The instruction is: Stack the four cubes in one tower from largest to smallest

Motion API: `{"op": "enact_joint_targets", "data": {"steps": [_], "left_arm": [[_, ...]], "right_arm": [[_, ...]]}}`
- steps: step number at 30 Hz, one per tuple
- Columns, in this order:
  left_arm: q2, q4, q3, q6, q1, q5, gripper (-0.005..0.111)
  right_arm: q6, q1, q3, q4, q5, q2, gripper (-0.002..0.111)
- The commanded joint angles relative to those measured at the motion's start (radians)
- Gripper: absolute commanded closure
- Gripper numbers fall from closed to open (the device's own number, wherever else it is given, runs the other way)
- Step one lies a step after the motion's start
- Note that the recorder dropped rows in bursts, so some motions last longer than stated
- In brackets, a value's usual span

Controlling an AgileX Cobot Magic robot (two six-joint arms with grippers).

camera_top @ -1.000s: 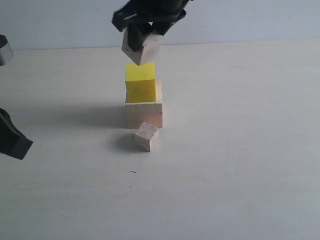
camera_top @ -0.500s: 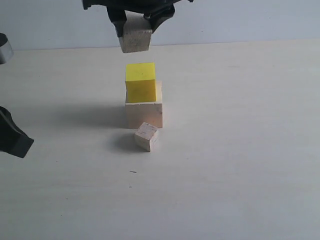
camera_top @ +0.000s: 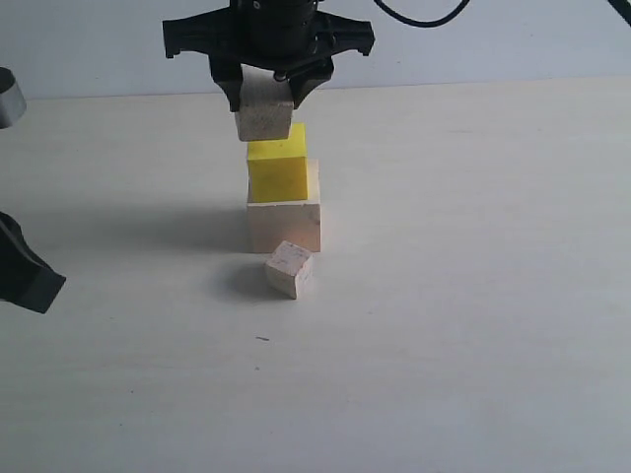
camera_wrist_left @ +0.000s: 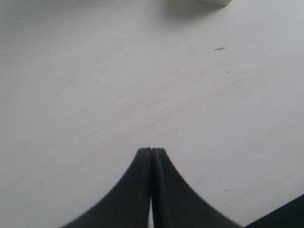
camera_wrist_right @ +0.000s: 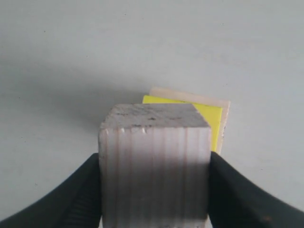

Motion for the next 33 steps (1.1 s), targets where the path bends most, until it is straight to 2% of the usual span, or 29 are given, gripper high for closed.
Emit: {"op": "enact_joint_targets", "data": {"steps": [1, 8, 33], "left_arm": [[-0.004, -0.012, 0.007, -0.003, 0.001, 0.004, 0.106], [-0.004, -0.012, 0.007, -0.003, 0.001, 0.012, 0.106], [-0.004, -0.012, 0.007, -0.003, 0.001, 0.025, 0.106]], "right_arm": [[0.013, -0.005, -0.007, -0.015, -0.007, -0.004, 0.108], [0.015, -0.010, -0.007, -0.062, -0.007, -0.004, 0.108], [0.019, -0.021, -0.007, -0.010, -0.007, 0.017, 0.108]]}}
